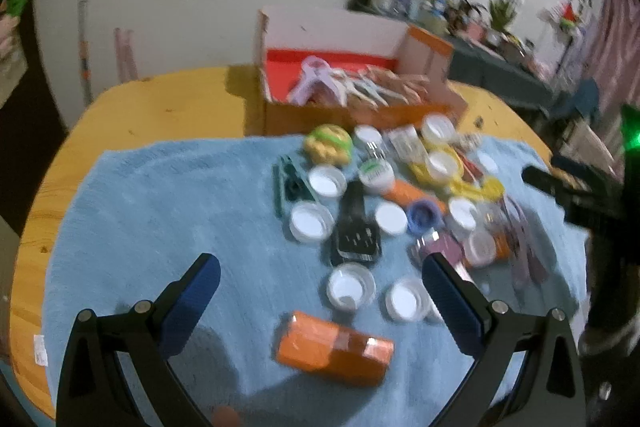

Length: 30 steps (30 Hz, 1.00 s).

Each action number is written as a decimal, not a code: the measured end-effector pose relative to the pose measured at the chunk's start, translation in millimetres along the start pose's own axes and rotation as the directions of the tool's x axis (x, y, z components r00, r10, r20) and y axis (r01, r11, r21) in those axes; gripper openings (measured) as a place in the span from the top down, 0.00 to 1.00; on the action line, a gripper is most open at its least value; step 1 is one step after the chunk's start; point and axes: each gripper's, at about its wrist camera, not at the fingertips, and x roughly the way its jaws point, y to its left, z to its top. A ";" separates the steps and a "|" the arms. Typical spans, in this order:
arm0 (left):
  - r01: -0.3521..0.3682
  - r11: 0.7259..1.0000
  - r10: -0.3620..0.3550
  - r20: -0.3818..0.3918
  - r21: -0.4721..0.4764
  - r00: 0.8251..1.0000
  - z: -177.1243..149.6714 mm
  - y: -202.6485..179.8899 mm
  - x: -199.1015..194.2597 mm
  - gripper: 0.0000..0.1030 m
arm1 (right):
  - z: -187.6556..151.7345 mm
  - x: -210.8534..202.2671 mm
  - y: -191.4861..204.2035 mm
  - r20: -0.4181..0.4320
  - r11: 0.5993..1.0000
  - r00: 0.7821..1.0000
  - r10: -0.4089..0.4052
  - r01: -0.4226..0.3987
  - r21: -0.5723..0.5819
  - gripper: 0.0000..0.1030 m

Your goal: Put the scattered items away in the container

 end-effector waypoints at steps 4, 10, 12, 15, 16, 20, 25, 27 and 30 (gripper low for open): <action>0.059 0.994 -0.052 -0.079 0.095 0.996 -7.7 -8.3 4.4 0.02 | -3.9 2.4 -6.3 -0.049 0.998 0.997 0.055 -0.056 -0.014 0.00; 0.107 0.984 -0.081 -0.177 0.144 0.981 -19.6 -11.6 12.2 0.06 | -11.8 12.9 -13.3 -0.124 0.996 0.988 0.090 -0.093 -0.012 0.00; 0.112 0.984 -0.085 -0.191 0.138 0.978 -21.6 -10.4 13.2 0.06 | -14.5 15.0 -15.2 -0.145 0.993 0.983 0.114 -0.115 0.004 0.00; 0.130 0.985 -0.102 -0.217 0.115 0.971 -23.2 -5.5 14.7 0.06 | -16.1 16.0 -15.9 -0.159 0.992 0.979 0.127 -0.126 0.015 0.00; 0.137 0.985 -0.111 -0.226 0.104 0.968 -23.2 -3.9 15.1 0.06 | -16.4 16.5 -16.1 -0.165 0.992 0.978 0.129 -0.128 0.016 0.00; 0.162 0.983 -0.138 -0.243 0.082 0.960 -25.2 -3.2 14.3 0.06 | -18.2 18.0 -17.6 -0.194 0.989 0.970 0.147 -0.143 0.034 0.00; 0.158 0.983 -0.131 -0.249 0.089 0.960 -26.3 -4.7 16.1 0.08 | -22.8 17.0 -13.3 -0.211 0.986 0.963 0.165 -0.158 0.047 0.00; 0.156 0.984 -0.129 -0.253 0.090 0.959 -26.1 -4.2 18.2 0.11 | -24.7 16.2 -10.5 -0.211 0.987 0.965 0.159 -0.153 0.045 0.00; 0.149 0.984 -0.120 -0.257 0.097 0.959 -26.5 -4.5 20.7 0.13 | -28.8 15.6 -6.3 -0.214 0.987 0.964 0.159 -0.152 0.047 0.00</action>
